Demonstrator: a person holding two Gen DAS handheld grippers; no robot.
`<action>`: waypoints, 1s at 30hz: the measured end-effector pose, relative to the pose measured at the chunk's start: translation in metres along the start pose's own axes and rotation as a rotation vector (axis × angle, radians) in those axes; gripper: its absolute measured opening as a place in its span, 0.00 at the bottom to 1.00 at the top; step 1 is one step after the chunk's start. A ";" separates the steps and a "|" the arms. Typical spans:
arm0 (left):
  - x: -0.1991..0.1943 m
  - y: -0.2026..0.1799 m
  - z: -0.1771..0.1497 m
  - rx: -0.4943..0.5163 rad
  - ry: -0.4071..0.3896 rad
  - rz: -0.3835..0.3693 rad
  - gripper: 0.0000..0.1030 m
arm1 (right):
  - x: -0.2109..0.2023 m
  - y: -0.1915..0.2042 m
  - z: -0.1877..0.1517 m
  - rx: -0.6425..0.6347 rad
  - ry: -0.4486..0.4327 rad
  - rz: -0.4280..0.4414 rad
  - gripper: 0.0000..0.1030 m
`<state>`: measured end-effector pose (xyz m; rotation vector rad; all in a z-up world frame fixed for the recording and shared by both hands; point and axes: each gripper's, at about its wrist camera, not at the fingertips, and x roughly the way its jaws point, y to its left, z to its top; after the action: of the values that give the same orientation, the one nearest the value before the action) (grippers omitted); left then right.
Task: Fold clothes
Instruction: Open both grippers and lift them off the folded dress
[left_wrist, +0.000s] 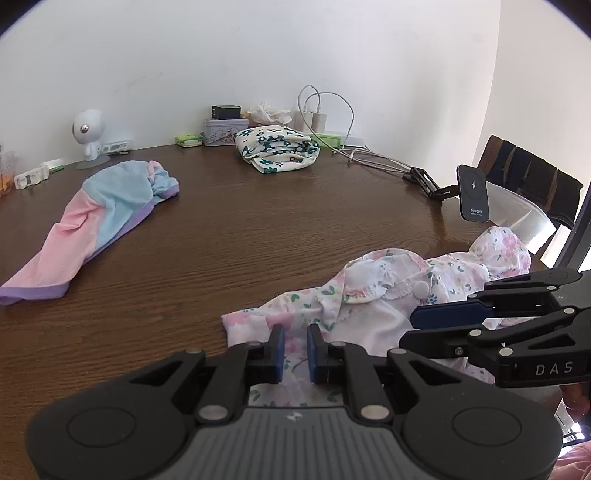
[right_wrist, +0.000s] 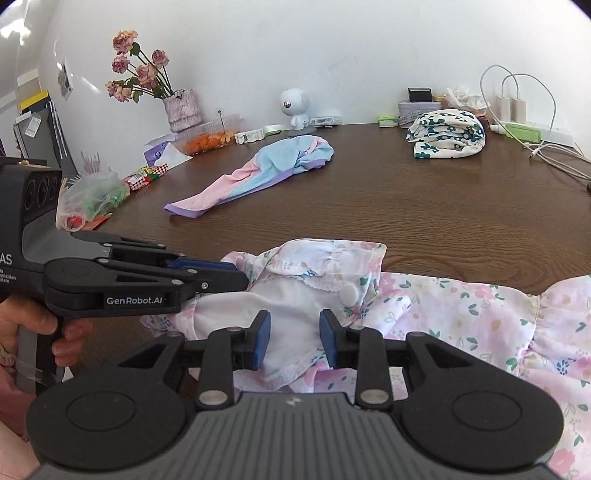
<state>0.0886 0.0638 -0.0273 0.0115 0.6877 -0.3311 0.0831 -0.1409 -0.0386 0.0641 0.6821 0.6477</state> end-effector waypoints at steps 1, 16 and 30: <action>-0.004 0.001 0.001 -0.005 -0.011 0.005 0.13 | -0.004 -0.002 0.000 0.019 -0.012 0.017 0.33; -0.072 0.011 -0.018 -0.167 -0.170 0.006 0.89 | -0.071 0.000 -0.018 0.046 -0.152 -0.016 1.00; -0.105 0.049 -0.042 -0.236 -0.194 0.113 0.90 | -0.006 0.109 -0.005 -0.558 -0.029 -0.093 0.98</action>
<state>0.0014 0.1468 0.0011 -0.2038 0.5274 -0.1388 0.0184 -0.0575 -0.0103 -0.4713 0.4539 0.7259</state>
